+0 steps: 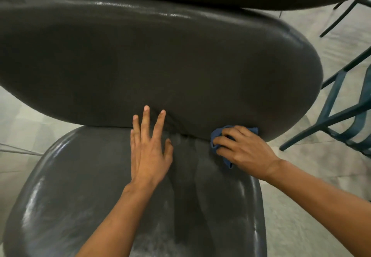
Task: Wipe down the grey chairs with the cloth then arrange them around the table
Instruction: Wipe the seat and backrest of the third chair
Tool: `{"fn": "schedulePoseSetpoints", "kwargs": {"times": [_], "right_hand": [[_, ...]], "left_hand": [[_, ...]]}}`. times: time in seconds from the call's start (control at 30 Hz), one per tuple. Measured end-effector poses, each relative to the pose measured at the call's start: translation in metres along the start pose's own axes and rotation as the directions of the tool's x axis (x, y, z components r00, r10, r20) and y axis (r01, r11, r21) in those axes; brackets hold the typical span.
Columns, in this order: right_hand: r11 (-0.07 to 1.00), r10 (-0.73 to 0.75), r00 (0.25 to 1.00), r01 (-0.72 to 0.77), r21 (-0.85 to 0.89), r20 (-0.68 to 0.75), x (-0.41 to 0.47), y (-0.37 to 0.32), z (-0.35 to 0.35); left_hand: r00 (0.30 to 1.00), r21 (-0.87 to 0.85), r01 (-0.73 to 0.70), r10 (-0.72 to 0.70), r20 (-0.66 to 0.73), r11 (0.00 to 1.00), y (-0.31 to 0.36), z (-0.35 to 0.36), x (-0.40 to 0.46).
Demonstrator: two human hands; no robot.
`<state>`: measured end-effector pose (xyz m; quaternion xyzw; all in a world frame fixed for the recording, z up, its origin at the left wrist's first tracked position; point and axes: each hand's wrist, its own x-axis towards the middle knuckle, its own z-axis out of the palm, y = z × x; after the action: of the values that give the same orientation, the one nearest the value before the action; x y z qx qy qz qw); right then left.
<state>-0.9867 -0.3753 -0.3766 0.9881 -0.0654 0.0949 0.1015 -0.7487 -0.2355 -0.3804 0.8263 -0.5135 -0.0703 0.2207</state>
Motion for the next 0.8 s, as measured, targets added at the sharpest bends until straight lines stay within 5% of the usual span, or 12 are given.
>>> {"fn": "schedulePoseSetpoints", "kwargs": {"times": [0.1, 0.2, 0.4, 0.53, 0.7, 0.8], "right_hand": [[0.991, 0.133, 0.977, -0.132, 0.019, -0.169, -0.003, 0.011, -0.037], [0.935, 0.345, 0.865, -0.349, 0.057, -0.364, -0.002, 0.017, -0.082], [0.695, 0.671, 0.423, -0.645, 0.318, -0.609, 0.008, 0.034, -0.138], [0.525, 0.793, 0.156, -0.666, 0.530, -0.589, 0.012, 0.036, -0.130], [0.446, 0.864, 0.121, -0.635, 0.631, -0.489, -0.004, -0.003, -0.097], [0.406, 0.904, 0.185, -0.659, 0.634, -0.386, -0.019, -0.026, -0.065]], "left_hand": [[0.998, -0.066, -0.009, 0.005, -0.069, 0.998, 0.023, -0.019, 0.017], [0.986, -0.143, -0.047, 0.023, -0.167, 0.989, 0.046, -0.037, 0.032], [0.957, -0.271, -0.134, 0.053, -0.284, 0.953, 0.087, -0.059, 0.047], [0.956, -0.299, -0.113, 0.022, -0.292, 0.947, 0.103, -0.048, 0.049], [0.963, -0.274, -0.101, 0.025, -0.268, 0.957, 0.104, -0.027, 0.039], [0.965, -0.262, -0.097, 0.026, -0.262, 0.960, 0.102, -0.018, 0.036]]}}
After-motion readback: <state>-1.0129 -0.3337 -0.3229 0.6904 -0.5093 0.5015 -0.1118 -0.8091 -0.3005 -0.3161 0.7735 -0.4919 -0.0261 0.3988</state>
